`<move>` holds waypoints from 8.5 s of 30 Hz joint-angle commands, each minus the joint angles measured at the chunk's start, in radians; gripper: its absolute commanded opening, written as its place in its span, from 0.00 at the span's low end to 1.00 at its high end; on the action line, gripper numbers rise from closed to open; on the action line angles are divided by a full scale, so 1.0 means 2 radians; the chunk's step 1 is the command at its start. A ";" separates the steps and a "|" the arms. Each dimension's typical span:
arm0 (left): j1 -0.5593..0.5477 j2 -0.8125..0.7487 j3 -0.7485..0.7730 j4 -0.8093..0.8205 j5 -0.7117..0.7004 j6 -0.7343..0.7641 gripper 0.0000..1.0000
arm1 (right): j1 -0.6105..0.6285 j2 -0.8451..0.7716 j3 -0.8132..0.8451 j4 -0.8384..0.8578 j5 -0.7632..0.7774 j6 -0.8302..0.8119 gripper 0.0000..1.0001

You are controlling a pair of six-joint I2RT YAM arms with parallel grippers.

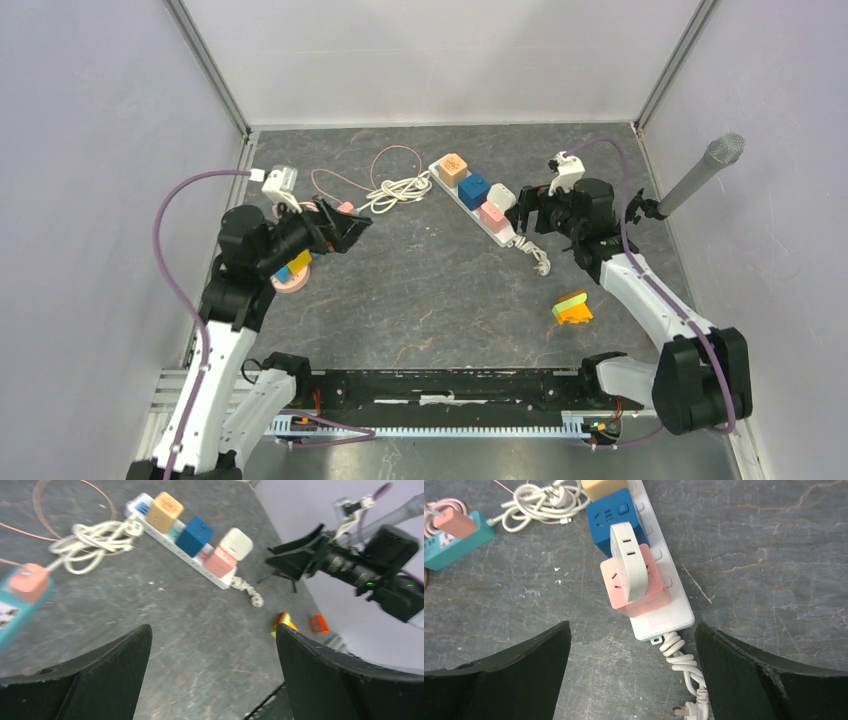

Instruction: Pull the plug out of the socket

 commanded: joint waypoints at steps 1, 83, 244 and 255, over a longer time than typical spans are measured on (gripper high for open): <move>-0.025 0.062 -0.042 0.161 0.086 -0.135 1.00 | 0.014 0.040 0.026 0.025 0.025 -0.017 0.97; -0.246 0.659 0.257 0.203 -0.123 -0.168 0.57 | 0.021 -0.004 0.000 0.143 0.047 0.022 0.00; -0.250 0.710 0.228 0.143 -0.202 -0.186 0.57 | 0.093 0.142 -0.007 0.104 0.003 -0.117 0.00; -0.250 0.724 0.210 0.138 -0.202 -0.184 0.54 | 0.112 0.141 -0.011 0.110 0.050 -0.147 0.00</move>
